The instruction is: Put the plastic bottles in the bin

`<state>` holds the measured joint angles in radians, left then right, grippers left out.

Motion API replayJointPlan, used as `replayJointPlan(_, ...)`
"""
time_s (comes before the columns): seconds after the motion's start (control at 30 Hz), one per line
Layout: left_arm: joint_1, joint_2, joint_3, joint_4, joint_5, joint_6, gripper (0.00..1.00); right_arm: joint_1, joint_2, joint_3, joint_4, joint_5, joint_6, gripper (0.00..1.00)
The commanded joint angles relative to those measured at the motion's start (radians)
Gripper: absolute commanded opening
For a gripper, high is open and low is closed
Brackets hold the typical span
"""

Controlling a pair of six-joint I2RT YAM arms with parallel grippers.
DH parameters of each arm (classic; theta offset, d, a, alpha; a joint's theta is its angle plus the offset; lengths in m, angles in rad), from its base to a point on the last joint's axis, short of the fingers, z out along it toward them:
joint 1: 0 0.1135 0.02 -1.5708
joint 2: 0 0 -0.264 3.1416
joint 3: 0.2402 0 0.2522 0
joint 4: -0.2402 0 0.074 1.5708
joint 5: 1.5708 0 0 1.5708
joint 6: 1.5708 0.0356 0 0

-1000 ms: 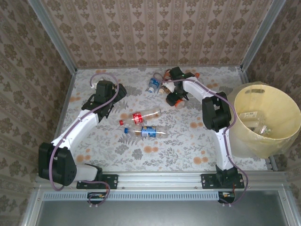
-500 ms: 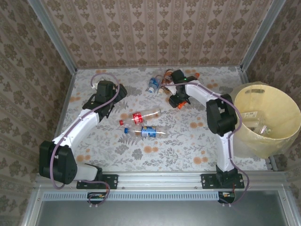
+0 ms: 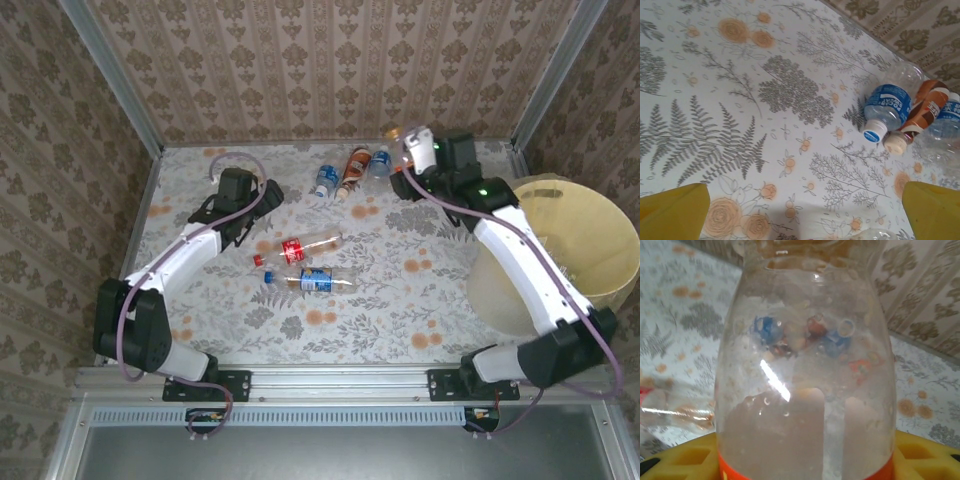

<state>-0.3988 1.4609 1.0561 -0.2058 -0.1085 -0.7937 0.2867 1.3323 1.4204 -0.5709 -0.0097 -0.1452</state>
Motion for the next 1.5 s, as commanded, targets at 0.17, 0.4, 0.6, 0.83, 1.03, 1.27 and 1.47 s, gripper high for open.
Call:
replayJointPlan(0.17, -0.041, 0.059, 0.099, 0.017, 0.026, 0.012, 1.0, -0.155, -0.235, -0.057, 0.016, -0.095, 0.178, 0.49)
replayJointPlan(0.4, -0.051, 0.097, 0.149, 0.002, 0.037, 0.02, 1.0, -0.329, -0.339, -0.013, -0.123, 0.02, 0.222, 0.49)
replayJointPlan(0.6, -0.052, 0.105, 0.159, -0.003, 0.04, 0.016, 1.0, -0.437, -0.363, 0.027, -0.23, 0.131, 0.216, 0.5)
replayJointPlan(0.83, -0.051, 0.121, 0.184, -0.025, 0.044, 0.021, 1.0, -0.457, -0.369, 0.039, -0.341, 0.529, 0.231, 0.51)
replayJointPlan(1.03, -0.051, 0.149, 0.222, -0.047, 0.062, 0.031, 1.0, -0.469, -0.377, -0.002, -0.412, 0.767, 0.226, 0.53)
replayJointPlan(1.27, -0.051, 0.184, 0.253, -0.059, 0.086, 0.037, 1.0, -0.56, -0.418, -0.063, -0.452, 0.842, 0.232, 0.55)
replayJointPlan(1.47, -0.052, 0.193, 0.256, -0.061, 0.093, 0.035, 1.0, -0.604, -0.387, -0.057, -0.478, 0.872, 0.239, 0.89)
